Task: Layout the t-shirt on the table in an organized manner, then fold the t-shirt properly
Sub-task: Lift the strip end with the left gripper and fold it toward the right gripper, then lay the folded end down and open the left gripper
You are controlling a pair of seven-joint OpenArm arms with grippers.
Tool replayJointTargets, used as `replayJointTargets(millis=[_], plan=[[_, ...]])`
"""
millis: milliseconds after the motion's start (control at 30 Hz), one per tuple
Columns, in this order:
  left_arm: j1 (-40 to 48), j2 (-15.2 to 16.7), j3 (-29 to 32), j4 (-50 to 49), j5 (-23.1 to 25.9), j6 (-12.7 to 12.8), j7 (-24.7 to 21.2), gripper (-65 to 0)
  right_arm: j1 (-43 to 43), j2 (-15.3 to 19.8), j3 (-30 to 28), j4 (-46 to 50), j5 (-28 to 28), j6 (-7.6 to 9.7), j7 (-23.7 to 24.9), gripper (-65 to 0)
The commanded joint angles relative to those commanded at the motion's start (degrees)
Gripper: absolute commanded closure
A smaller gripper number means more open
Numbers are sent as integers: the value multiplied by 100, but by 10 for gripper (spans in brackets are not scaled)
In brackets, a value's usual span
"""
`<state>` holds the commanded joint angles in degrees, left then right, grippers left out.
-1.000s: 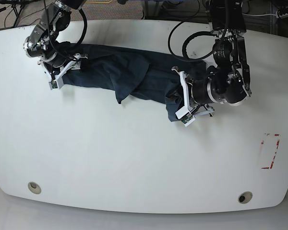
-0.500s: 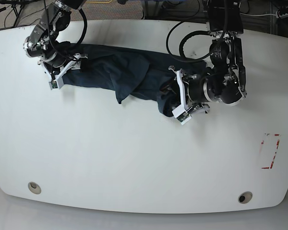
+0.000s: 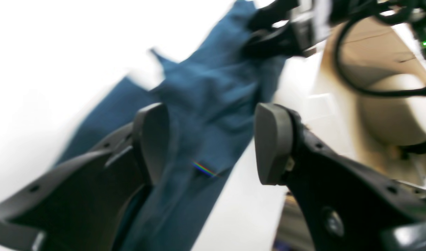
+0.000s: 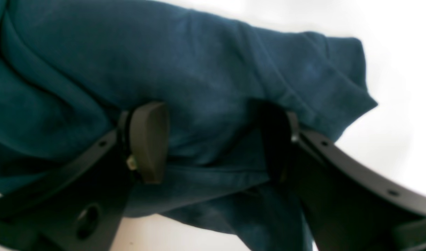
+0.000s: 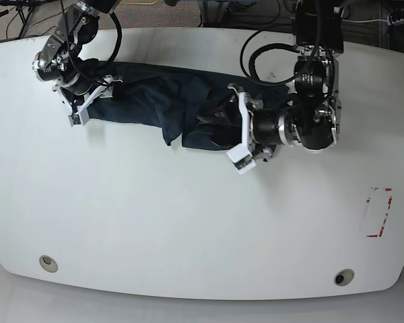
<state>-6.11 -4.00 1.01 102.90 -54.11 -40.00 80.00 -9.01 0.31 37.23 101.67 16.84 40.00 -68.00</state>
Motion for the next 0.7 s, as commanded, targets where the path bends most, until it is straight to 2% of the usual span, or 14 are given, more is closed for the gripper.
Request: replayJointTargets(millis=[167, 300, 467, 700], plan=[[0, -273, -642, -220, -70, 0, 0, -363, 0, 0, 0, 0, 0, 0, 0, -400], [0, -492, -914, -536, -475, 0, 0, -361, -18, 0, 0, 0, 0, 0, 0, -400], [26, -589, -1310, -774, -941, 0, 0, -360, -18, 0, 0, 0, 0, 0, 0, -400], [9, -791, -1846, -809, -1152, 0, 0, -360, -26, 0, 0, 0, 0, 0, 0, -400]])
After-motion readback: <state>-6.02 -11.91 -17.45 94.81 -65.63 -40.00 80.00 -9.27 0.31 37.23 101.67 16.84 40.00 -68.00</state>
